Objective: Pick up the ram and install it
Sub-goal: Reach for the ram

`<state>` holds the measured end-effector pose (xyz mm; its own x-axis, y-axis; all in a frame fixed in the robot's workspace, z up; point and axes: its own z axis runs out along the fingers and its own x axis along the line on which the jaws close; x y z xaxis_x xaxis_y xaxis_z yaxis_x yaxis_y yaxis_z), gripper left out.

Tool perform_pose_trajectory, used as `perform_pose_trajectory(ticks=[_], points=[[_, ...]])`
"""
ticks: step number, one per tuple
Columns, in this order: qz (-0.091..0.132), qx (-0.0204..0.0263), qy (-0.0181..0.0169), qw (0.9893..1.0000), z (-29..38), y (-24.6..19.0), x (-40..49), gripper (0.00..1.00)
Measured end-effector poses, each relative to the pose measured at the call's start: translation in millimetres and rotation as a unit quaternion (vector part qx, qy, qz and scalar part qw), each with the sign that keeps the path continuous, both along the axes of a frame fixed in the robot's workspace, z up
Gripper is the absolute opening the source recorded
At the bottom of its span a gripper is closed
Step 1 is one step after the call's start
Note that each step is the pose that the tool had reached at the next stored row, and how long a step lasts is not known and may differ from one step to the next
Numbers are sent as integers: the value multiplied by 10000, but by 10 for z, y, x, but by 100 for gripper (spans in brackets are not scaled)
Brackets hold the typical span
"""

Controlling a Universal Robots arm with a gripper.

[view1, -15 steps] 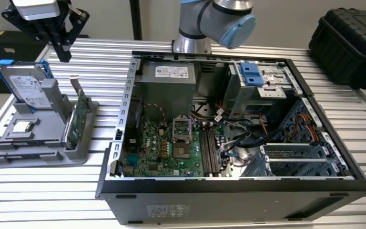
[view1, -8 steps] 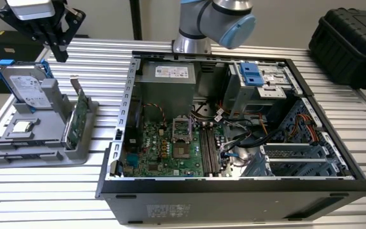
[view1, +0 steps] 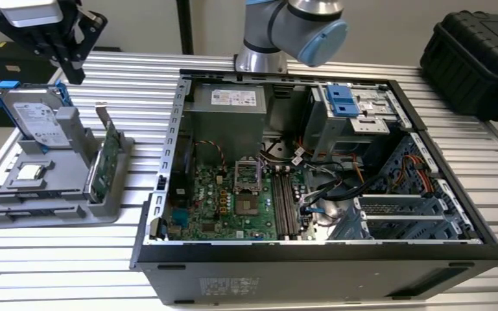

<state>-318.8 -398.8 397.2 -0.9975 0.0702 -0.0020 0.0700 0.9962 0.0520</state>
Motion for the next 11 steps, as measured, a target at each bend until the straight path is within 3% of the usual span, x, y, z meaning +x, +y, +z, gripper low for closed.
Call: perform_pose_trajectory(ticks=[11], points=[[45, 40, 0, 10000, 0, -3, -151, 0]])
